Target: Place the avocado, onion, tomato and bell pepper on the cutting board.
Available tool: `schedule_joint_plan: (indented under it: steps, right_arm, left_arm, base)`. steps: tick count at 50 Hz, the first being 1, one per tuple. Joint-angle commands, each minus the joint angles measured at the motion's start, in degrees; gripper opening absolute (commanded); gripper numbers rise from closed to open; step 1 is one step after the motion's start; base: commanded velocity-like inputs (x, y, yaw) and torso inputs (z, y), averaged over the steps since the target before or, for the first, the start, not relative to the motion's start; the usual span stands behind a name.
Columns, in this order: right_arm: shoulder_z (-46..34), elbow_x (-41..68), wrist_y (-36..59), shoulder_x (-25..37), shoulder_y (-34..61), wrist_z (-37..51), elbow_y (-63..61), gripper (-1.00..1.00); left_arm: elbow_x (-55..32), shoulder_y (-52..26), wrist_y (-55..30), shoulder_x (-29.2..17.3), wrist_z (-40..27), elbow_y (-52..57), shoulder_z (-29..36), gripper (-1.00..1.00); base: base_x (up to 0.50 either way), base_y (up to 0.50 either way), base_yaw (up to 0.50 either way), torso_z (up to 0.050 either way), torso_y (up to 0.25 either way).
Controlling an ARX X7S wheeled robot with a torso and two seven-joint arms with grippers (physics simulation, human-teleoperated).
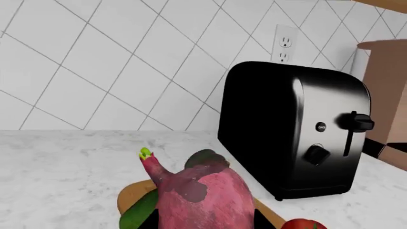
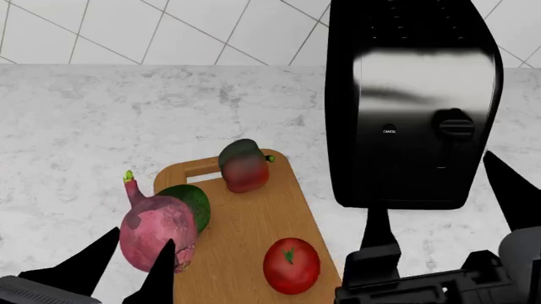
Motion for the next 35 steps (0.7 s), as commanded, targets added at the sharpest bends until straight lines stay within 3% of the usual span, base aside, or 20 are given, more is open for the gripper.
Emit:
schedule_joint_plan:
  steps: [1, 5, 14, 35]
  right_arm:
    - [5.0, -9.5, -9.1, 2.8, -14.0, 1.2, -3.7, 1.0]
    - [6.2, -10.2, -10.8, 3.8, -16.1, 1.9, -4.6, 1.0]
    - [3.3, -9.6, -6.9, 0.8, -11.1, 0.3, -3.6, 1.0]
    - [5.3, -10.3, -10.1, 2.7, -15.3, 0.9, -3.7, 1.0]
  left_arm:
    - [-0.7, -1.4, -1.1, 4.0, 2.3, -2.9, 0.2, -1.0]
    - [-0.8, -1.5, -1.4, 5.3, 2.7, -4.7, 0.5, -1.0]
    - [-0.3, -2.0, -2.6, 7.3, 3.3, -6.2, 1.6, -1.0]
    - [0.1, -2.3, -4.3, 10.1, 4.5, -8.7, 3.3, -1.0]
  base:
    - [0.0, 0.0, 0.0, 0.0, 0.0]
    - [0.0, 0.0, 0.0, 0.0, 0.0]
    - [0.0, 0.0, 0.0, 0.0, 0.0]
    - [0.0, 0.0, 0.0, 0.0, 0.0]
